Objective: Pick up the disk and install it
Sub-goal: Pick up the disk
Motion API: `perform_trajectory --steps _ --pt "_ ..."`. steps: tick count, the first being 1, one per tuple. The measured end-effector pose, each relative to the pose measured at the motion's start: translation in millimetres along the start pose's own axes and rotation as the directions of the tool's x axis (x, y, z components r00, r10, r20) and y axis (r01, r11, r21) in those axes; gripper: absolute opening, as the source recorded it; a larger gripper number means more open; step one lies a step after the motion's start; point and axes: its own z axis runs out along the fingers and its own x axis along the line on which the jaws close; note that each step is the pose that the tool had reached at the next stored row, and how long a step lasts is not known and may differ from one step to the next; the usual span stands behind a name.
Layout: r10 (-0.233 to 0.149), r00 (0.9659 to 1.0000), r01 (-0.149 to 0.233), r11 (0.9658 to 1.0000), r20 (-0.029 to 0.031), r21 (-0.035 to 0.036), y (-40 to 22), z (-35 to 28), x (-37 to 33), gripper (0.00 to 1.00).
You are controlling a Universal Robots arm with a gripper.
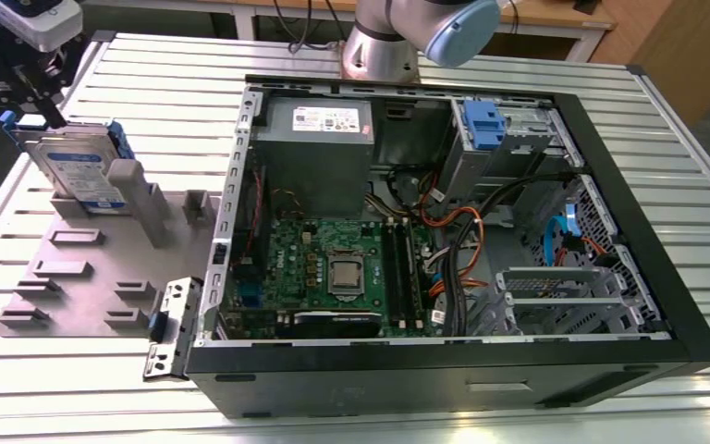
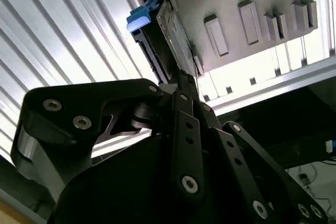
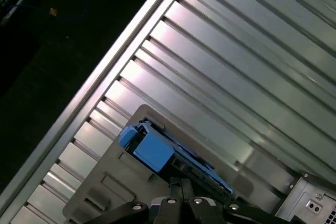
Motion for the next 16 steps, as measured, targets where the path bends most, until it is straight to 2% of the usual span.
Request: perform_trajectory --steps 4,6,8,10,12,16 --pt "-0.072 0.9974 0.072 0.9974 -0.0029 -0.0022 0.0 0.3 0.0 0.11" --pt "-0.108 0.9942 0.108 0.9942 -0.0044 -0.0034 0.0 0.5 0.0 0.11" --pt "-0.144 0.9895 0.144 0.9895 -0.0059 -0.0047 0.0 0.6 0.0 0.11" --pt "-0.18 0.9837 0.18 0.9837 -0.0072 -0.0059 0.0 0.8 0.0 0.11" --pt "-0.215 0.9765 0.215 0.9765 -0.0085 -0.0073 0.0 0.9 0.0 0.11" --pt "-0.286 0.9581 0.286 0.9582 -0.011 -0.0101 -0.1 1.2 0.0 0.11"
